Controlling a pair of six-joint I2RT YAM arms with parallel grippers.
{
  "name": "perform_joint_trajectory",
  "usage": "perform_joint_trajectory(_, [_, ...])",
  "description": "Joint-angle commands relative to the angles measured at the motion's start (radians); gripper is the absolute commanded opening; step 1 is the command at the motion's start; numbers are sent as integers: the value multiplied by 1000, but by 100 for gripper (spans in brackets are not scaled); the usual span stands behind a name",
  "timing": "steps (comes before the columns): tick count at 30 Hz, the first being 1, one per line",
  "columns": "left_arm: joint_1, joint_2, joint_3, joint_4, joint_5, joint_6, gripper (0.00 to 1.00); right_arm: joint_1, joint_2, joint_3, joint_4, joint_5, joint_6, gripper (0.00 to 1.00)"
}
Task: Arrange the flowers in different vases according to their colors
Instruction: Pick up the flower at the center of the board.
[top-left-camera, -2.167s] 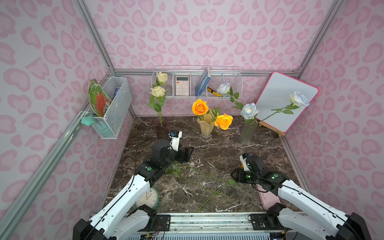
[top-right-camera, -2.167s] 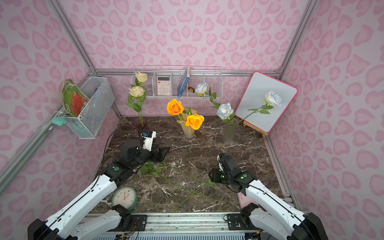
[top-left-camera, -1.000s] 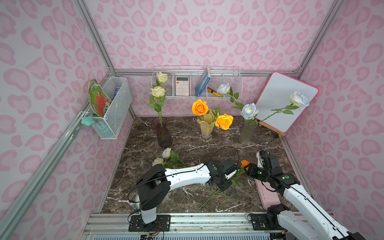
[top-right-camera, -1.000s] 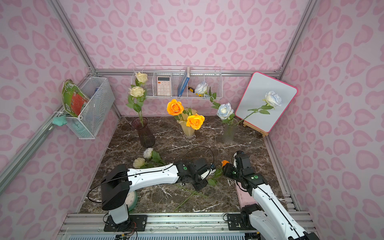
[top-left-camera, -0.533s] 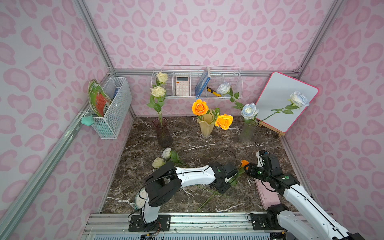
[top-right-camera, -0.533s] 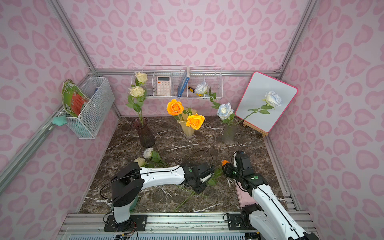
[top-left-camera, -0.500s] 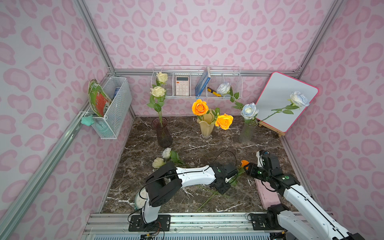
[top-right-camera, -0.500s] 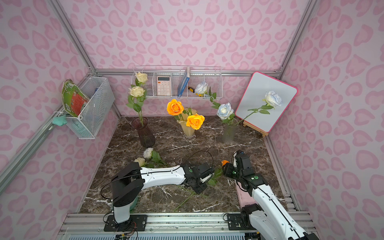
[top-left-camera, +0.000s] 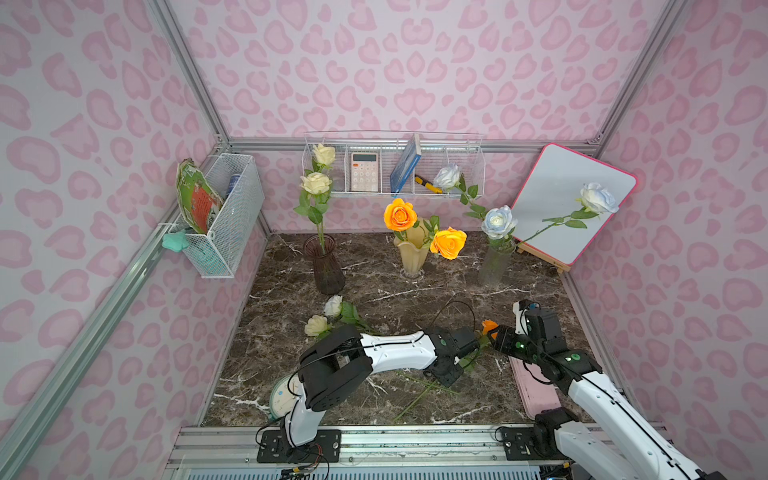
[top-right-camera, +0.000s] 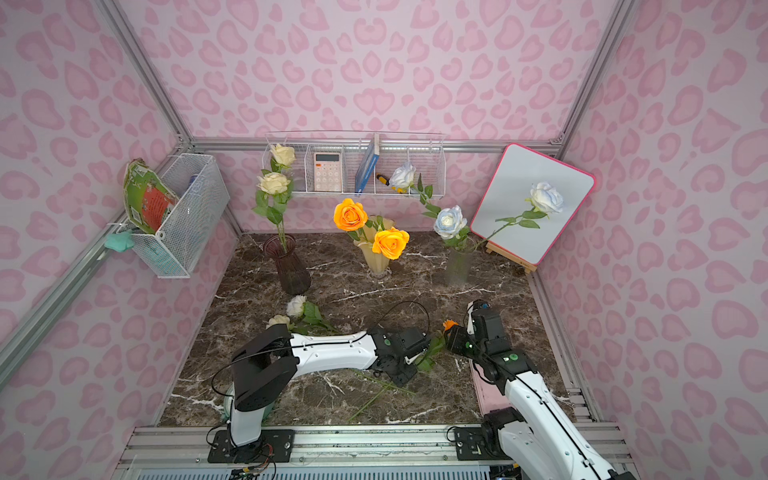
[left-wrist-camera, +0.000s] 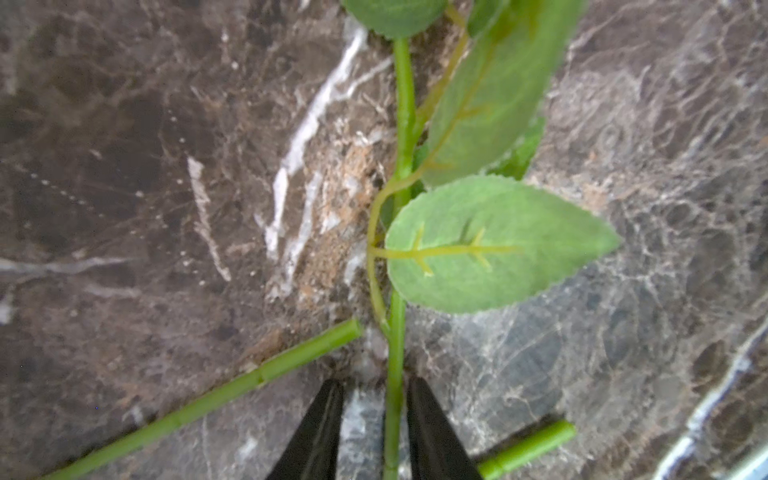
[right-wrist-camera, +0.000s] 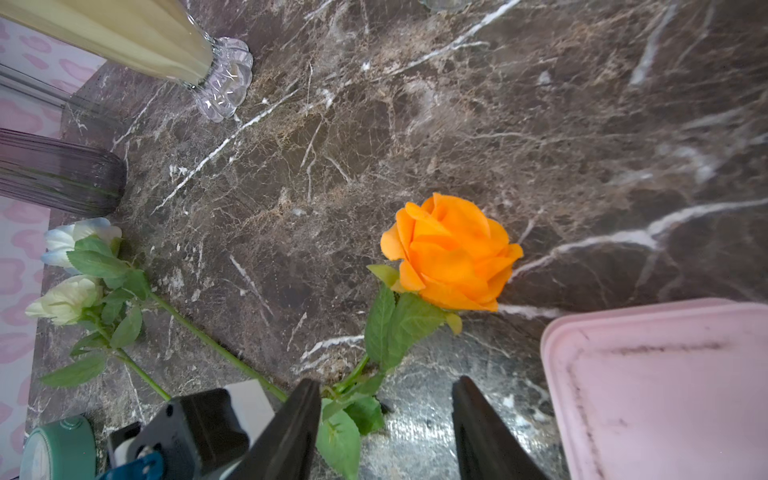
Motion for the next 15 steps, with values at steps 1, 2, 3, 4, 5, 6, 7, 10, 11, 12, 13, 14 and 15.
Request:
perform_joint_trajectory(1, [2, 17, 9, -10, 10, 8, 25, 0, -3, -3, 18, -4, -13, 54])
perform_joint_trajectory(2, [1, 18, 13, -13, 10, 10, 22, 0, -2, -2, 17, -4, -13, 54])
perform_joint_trajectory(3, [2, 17, 16, -15, 12, 10, 20, 0, -4, -2, 17, -4, -12, 54])
perform_joint_trajectory(4, [2, 17, 17, -15, 10, 13, 18, -1, -5, -3, 17, -4, -12, 54])
perform_joint_trajectory(5, [1, 16, 18, -17, 10, 13, 17, 1, -5, -3, 18, -4, -12, 54])
perform_joint_trajectory(6, [2, 15, 21, -20, 10, 13, 15, -1, -7, -3, 18, -3, -13, 54])
perform_joint_trajectory(7, [1, 16, 24, -24, 12, 13, 14, 0, -6, -1, 18, -3, -15, 54])
perform_joint_trajectory(10, [1, 10, 28, -25, 18, 13, 9, -1, -5, 2, 18, -2, -15, 54])
perform_joint_trajectory(11, [1, 8, 30, -25, 20, 12, 6, 0, -5, 1, 20, -1, -16, 54])
perform_joint_trajectory(12, [1, 3, 31, -26, 23, 9, 3, 0, -5, 2, 20, -1, -15, 54])
perform_joint_trajectory(13, [1, -2, 31, -24, 27, 8, 0, -1, -5, 2, 20, 0, -16, 54])
perform_joint_trajectory(14, [0, -8, 31, -24, 29, 7, 0, -1, -6, 5, 18, 2, -17, 54])
perform_joint_trajectory(15, [0, -15, 31, -24, 27, 4, 0, -1, -7, 9, 18, 6, -18, 54])
